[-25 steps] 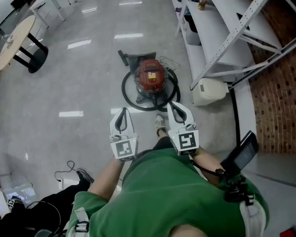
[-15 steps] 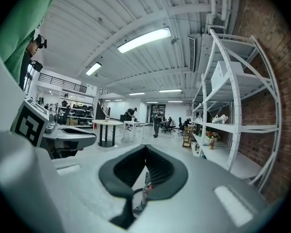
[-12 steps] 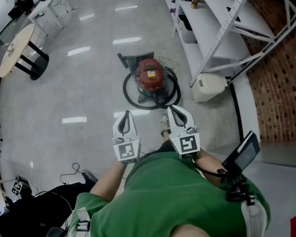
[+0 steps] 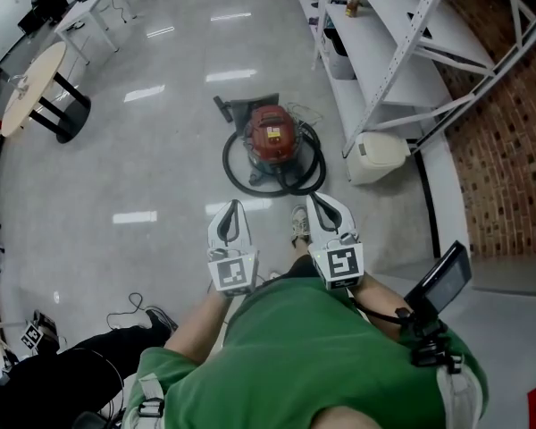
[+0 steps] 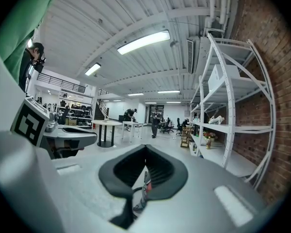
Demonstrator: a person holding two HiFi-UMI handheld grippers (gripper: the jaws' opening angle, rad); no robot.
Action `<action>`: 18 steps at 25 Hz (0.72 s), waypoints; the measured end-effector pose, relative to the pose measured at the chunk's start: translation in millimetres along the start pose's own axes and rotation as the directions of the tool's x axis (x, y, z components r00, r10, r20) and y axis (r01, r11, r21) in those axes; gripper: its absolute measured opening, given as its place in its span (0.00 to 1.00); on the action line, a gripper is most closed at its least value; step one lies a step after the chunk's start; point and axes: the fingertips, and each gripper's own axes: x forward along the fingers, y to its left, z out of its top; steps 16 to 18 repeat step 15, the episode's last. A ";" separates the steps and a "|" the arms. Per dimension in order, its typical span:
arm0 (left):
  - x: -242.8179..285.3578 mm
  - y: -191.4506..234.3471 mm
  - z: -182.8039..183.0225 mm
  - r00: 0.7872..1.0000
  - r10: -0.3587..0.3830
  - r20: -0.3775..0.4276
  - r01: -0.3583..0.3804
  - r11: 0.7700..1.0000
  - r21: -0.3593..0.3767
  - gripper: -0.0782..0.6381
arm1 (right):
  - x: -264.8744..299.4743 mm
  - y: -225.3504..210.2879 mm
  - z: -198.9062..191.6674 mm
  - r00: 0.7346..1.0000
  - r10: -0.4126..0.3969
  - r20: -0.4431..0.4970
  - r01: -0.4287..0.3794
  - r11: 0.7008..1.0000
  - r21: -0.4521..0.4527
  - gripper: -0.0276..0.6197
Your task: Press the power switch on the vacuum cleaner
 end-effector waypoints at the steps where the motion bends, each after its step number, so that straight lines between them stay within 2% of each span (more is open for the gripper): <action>1: -0.5 -0.8 -0.9 1.000 -0.001 0.000 0.001 1.000 0.002 0.12 | -0.7 0.3 -0.5 1.000 0.001 0.001 -0.001 1.000 -0.001 0.05; 9: -1.2 -0.8 -1.1 1.000 -0.003 -0.008 0.003 1.000 -0.002 0.12 | -1.8 1.1 0.2 1.000 0.000 -0.003 0.000 1.000 -0.003 0.05; 18: 2.4 6.9 -1.2 0.999 0.034 0.001 -0.034 0.999 -0.001 0.12 | 8.5 0.6 5.7 0.999 0.027 0.017 -0.026 1.000 -0.011 0.05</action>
